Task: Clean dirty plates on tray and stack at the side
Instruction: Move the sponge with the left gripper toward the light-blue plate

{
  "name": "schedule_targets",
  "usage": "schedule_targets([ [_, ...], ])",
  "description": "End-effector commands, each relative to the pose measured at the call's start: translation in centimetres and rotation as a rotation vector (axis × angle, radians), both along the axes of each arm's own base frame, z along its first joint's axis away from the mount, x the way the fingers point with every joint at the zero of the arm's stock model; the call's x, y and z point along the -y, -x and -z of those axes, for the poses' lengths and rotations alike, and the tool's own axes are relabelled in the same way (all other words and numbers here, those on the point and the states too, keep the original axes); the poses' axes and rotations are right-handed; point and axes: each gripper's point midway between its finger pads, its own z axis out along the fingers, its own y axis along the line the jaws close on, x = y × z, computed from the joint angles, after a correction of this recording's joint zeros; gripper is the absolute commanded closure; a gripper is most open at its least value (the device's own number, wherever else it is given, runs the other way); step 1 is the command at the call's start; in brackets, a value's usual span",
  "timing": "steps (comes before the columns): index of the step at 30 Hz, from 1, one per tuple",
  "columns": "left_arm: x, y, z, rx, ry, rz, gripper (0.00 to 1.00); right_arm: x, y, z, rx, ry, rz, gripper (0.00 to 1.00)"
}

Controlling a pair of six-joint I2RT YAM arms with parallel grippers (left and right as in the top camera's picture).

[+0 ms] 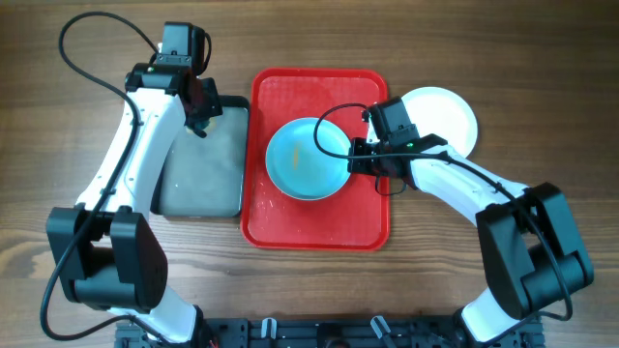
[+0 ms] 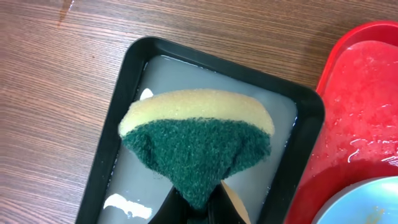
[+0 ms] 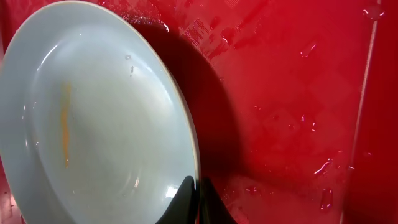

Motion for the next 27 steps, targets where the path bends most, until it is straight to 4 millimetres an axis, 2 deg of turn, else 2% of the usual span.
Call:
schedule_targets([
  [1, -0.6, 0.0, 0.2, -0.007, -0.040, 0.005, 0.96, -0.2, 0.6, 1.1, -0.028, -0.002, -0.023, 0.96],
  [6, -0.3, 0.5, 0.8, -0.031, -0.024, 0.023, 0.96, -0.2, 0.6, 1.1, -0.028, -0.002, -0.023, 0.96],
  [10, -0.5, 0.9, 2.4, -0.072, -0.063, 0.091, 0.96, -0.2, 0.6, 1.1, -0.027, -0.003, -0.023, 0.96],
  [13, -0.5, 0.6, 2.9, -0.088, -0.103, 0.178, 0.96, -0.2, 0.6, 1.1, -0.026, -0.003, -0.023, 0.96],
  [17, 1.0, 0.8, 3.2, -0.109, -0.054, 0.321, 0.96, -0.2, 0.6, 1.1, -0.026, -0.003, -0.023, 0.96],
  [23, 0.7, 0.6, 3.1, -0.105, -0.078, 0.306, 0.96, -0.2, 0.6, 1.1, -0.026, -0.003, -0.023, 0.96],
  [27, 2.0, 0.7, 3.2, -0.098, -0.003, 0.321, 0.96, -0.2, 0.6, 1.1, -0.026, -0.003, -0.023, 0.96],
])
